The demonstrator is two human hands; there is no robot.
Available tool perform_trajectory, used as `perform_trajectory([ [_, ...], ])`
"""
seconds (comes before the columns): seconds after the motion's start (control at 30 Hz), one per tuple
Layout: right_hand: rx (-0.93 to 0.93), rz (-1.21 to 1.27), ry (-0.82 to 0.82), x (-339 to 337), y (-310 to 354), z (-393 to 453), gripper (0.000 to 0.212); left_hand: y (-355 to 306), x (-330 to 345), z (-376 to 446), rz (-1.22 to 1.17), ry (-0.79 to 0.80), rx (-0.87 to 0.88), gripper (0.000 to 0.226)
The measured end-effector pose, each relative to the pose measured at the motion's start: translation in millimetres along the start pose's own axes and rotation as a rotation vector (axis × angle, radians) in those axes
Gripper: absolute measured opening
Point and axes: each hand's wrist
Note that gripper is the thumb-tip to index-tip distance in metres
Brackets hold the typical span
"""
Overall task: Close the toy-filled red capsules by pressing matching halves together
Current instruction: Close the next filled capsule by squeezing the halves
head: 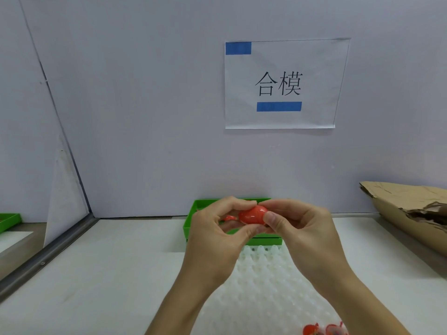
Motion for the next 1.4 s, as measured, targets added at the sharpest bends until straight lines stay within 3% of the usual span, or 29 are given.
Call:
perform_trajectory([
  [0.67, -0.039, -0.036, -0.004, 1.9, 1.1, -1.9, 0.013, -0.3, 1.3, 1.0, 0.018, -0.041, -0.032, 0.034],
  [0.8, -0.069, -0.084, 0.007, -0.2, 0.2, -1.4, 0.031, -2.0, 3.2, 0.1, 0.034, -0.026, -0.013, 0.033],
  [1.07, -0.095, -0.115, 0.027, 0.0, -1.8, 1.1, 0.041, -1.1, 9.6, -2.2, 0.059, -0.058, 0.011, 0.041],
  [1.2, -0.056, -0.159, 0.038, -4.1, -5.2, 0.4, 0.034, -0.2, 13.5, -3.6, 0.096, -0.042, 0.022, 0.044],
  [1.4, 0.080, -0.046, 0.068, -7.6, -4.2, 1.4, 0.017, 3.4, 11.3, -2.4, 0.005, 0.012, -0.056, 0.028],
])
Point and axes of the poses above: each hand's wrist, its own z-axis towards the middle knuckle, its own x-axis out of the palm, y = z × x, and after that the axes turned 15 degrees about z, right-handed
